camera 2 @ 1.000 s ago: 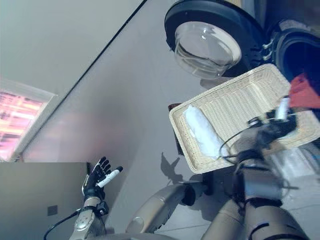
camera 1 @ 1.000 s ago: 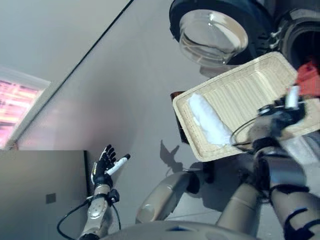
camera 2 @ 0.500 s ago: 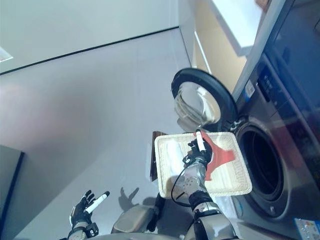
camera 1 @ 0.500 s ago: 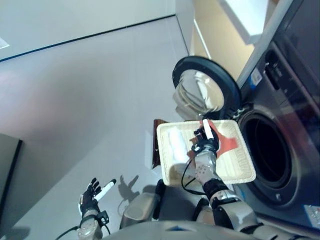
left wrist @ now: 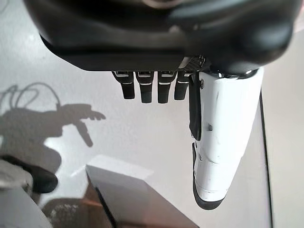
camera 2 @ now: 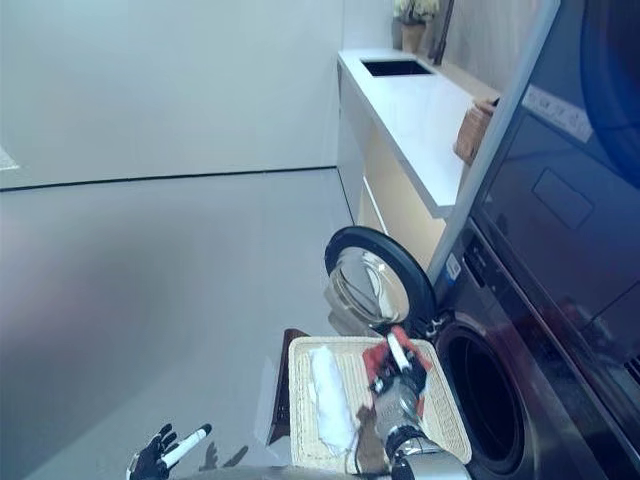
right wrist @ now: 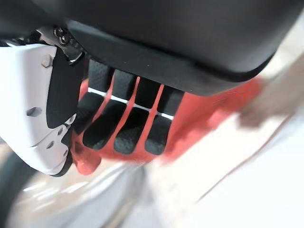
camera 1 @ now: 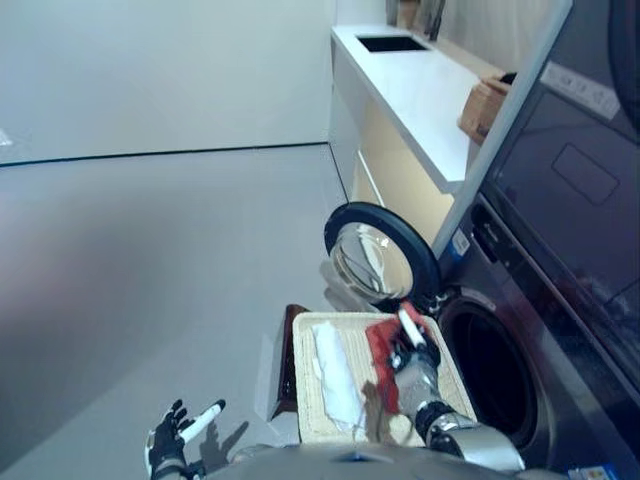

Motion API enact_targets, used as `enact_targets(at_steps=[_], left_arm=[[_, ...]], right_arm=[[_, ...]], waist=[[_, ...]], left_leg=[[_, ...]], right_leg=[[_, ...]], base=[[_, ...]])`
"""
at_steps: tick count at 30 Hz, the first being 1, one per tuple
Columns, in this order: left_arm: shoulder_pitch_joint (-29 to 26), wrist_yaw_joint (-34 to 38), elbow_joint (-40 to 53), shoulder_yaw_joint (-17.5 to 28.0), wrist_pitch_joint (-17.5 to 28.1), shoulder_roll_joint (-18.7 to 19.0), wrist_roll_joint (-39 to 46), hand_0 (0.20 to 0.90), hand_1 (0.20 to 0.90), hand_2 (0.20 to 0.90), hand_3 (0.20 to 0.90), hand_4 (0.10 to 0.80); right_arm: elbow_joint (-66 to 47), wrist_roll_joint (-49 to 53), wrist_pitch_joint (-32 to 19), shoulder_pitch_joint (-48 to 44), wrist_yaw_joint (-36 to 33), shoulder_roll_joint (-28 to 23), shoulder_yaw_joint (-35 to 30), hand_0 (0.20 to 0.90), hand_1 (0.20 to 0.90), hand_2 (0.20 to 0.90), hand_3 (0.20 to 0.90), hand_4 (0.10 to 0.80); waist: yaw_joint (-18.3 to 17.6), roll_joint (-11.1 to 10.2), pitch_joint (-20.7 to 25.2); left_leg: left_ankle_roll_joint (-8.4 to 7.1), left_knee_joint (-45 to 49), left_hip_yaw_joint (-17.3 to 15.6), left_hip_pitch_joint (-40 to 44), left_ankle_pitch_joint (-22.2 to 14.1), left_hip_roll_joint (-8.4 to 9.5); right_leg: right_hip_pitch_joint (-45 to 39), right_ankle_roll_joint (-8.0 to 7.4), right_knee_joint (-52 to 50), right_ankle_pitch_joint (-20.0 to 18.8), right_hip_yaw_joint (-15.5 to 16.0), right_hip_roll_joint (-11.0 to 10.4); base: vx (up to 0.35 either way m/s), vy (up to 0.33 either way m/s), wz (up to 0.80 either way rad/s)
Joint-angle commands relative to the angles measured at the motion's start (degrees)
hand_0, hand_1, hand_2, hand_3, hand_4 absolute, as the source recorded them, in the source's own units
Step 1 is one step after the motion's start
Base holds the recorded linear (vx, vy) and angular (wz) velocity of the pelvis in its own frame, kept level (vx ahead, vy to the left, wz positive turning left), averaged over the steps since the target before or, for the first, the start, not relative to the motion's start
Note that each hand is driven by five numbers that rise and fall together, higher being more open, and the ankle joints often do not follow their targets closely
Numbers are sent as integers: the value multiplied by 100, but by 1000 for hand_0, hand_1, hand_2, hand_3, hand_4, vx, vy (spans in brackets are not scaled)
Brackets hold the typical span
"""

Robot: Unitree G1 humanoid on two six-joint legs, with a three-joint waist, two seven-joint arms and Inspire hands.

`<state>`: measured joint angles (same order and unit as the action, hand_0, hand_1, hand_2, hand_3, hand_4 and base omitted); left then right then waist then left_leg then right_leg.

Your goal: Pick up the clothes and place them into the washing machine

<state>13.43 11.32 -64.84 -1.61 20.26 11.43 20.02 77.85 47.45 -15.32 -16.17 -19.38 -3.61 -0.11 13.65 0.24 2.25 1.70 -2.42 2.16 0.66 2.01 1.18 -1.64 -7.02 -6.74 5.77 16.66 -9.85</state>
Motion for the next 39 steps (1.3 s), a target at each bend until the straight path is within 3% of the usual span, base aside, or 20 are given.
enact_targets(at_steps=[1, 5, 11, 15, 17, 18, 20, 22, 25, 31, 39], left_arm=[[-194, -17, -8, 126, 157, 420, -268, 900, 900, 900, 900, 800], [-161, -204, 66, 105, 83, 400, -391, 900, 900, 900, 900, 800], [-208, -356, -28, 122, 90, 333, -262, 900, 900, 900, 900, 800], [-187, -323, -160, 227, 141, 334, -95, 900, 900, 900, 900, 800], [-191, -282, -259, 286, 183, 305, 84, 900, 900, 900, 900, 800], [-194, -282, -261, 292, 184, 302, 84, 900, 900, 900, 900, 800], [-252, -253, -200, 294, 194, 305, 93, 900, 900, 900, 900, 800], [-348, -163, -16, 242, 249, 351, -24, 900, 900, 900, 900, 800], [-581, -59, 318, 70, 277, 419, -148, 900, 900, 900, 900, 800], [-1073, 51, 979, -235, 304, 514, -89, 900, 900, 900, 900, 800], [-1267, 209, 1530, -457, 366, 460, 47, 900, 900, 900, 900, 800]], right_arm=[[235, -356, -15, -602, -15, -434, -134, 900, 900, 900, 900, 800], [796, -385, 148, -507, 112, -660, -309, 900, 900, 900, 900, 800], [468, -689, 148, -330, 361, -489, 34, 900, 900, 900, 900, 800], [-299, -1874, 273, -325, 289, -480, 739, 900, 900, 900, 900, 800], [-694, -3823, 610, -659, -190, -772, 1563, 900, 900, 900, 900, 800], [-699, -3833, 617, -662, -196, -769, 1564, 900, 900, 900, 900, 800], [-723, -4787, 848, -825, -393, -958, 1938, 900, 900, 900, 900, 800], [-575, -5791, 1145, -1079, -616, -1147, 2343, 900, 900, 900, 900, 800], [-35, -6410, 1418, -1560, -931, -1282, 2645, 900, 900, 900, 900, 800], [679, -6680, 1670, -2461, -1035, -1642, 2875, 900, 900, 900, 900, 800], [1101, -6527, 1814, -3108, -1251, -2189, 2836, 900, 900, 900, 900, 800]], waist=[[238, -54, 34], [273, -61, 102], [204, -137, 151], [90, -208, 131], [-28, -281, 18], [-34, -279, 13], [-31, -298, -91], [45, -311, -328], [185, -283, -790], [251, 9, -1620], [272, 223, -1952]], left_leg=[[-327, -138, -29, -291, 197, 167], [-320, -154, -8, -276, 166, 171], [-323, -111, -46, -317, 147, 139], [-333, -79, -93, -356, 153, 99], [-339, -23, -107, -439, 157, 54], [-339, -20, -105, -438, 154, 54], [-332, 19, -77, -515, 158, 34], [-329, 131, 17, -709, 173, 34], [-336, 420, 210, -1143, 212, 89], [-336, 1282, 387, -2132, 163, 173], [-303, 1952, 221, -3168, 76, 203]], right_leg=[[-422, -44, 583, -355, 22, -51], [-453, -61, 677, -408, 16, -50], [-384, -57, 702, -473, -57, -34], [-316, -41, 683, -484, -126, -2], [-205, -25, 625, -483, -187, 41], [-205, -25, 620, -478, -186, 41], [-147, -11, 568, -458, -162, 60], [-32, 21, 470, -431, -65, 73], [273, 96, 232, -383, 132, 75], [1219, 273, -690, -233, 202, -82], [2426, 414, -1546, -92, -43, -163]], base=[[52, -14, -1], [56, -6, 3], [8, -4, 1], [-6, -20, -7], [-37, -39, -8], [-48, -34, -8], [-75, -37, -5], [-168, -82, 9], [-270, -96, 26], [-252, -7, 27], [-126, 46, -1]])
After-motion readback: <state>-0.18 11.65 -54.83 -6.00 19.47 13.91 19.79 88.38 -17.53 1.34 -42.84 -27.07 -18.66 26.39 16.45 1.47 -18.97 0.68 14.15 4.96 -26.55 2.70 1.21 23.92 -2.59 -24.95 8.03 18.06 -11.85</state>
